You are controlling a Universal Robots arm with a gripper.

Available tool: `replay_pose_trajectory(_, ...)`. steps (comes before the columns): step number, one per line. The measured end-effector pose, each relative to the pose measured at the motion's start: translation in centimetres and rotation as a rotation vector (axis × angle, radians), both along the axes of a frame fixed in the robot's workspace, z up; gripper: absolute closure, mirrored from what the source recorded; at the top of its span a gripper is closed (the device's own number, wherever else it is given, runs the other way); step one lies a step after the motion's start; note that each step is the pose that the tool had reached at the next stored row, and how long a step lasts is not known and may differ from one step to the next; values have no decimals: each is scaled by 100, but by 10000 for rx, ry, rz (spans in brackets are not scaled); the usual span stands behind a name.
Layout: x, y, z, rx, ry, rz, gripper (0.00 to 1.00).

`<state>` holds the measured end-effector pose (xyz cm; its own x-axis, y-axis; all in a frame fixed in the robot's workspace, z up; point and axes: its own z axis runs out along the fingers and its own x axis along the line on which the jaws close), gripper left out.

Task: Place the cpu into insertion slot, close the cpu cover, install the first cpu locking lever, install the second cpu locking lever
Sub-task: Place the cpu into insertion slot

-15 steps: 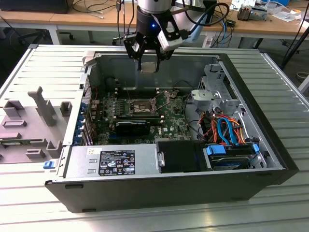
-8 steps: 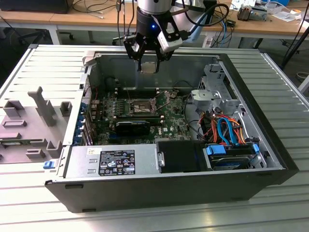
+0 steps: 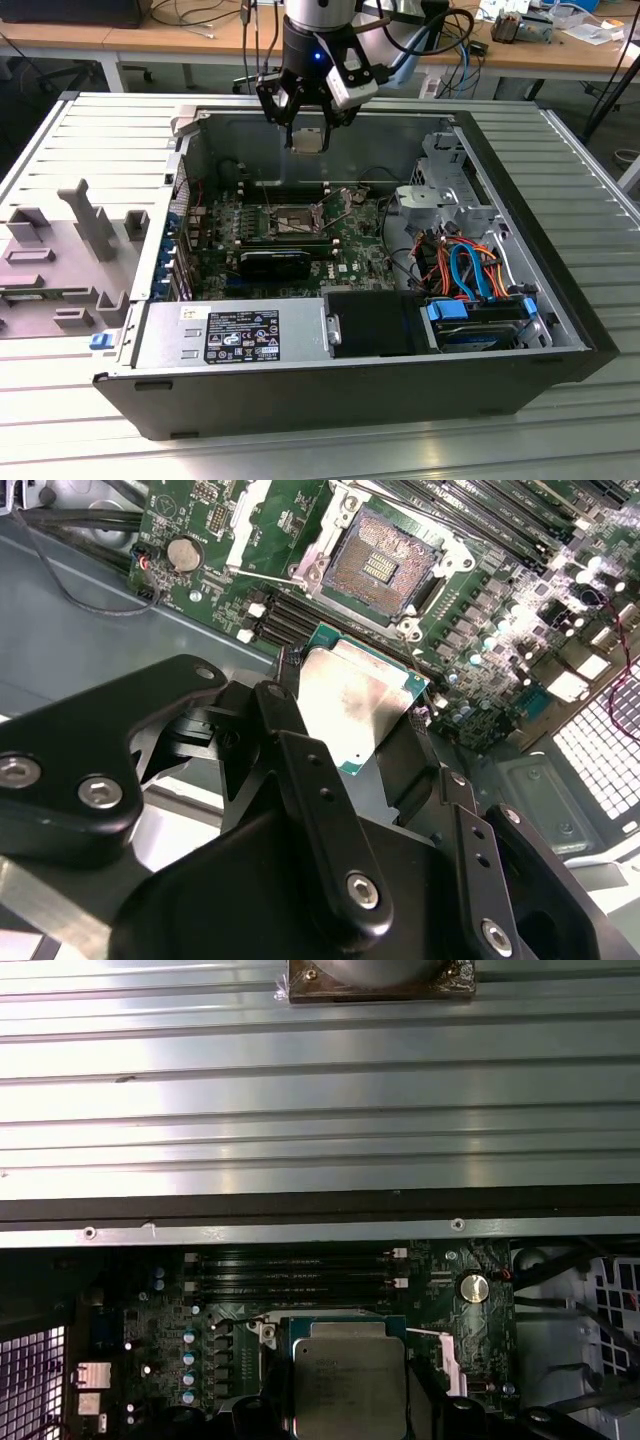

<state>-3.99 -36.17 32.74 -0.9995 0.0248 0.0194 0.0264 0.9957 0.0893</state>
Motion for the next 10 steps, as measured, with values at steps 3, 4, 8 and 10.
replay_pose_trajectory(3, 0, 0, -32, 0, -1, 0, 45)
replay_pose_trajectory(4, 0, 0, -36, 0, -1, 0, 45)
replay_pose_trajectory(8, 0, 0, -46, 0, -1, 0, 45)
replay_pose_trajectory(10, 0, 0, -51, 0, 0, 0, 45)
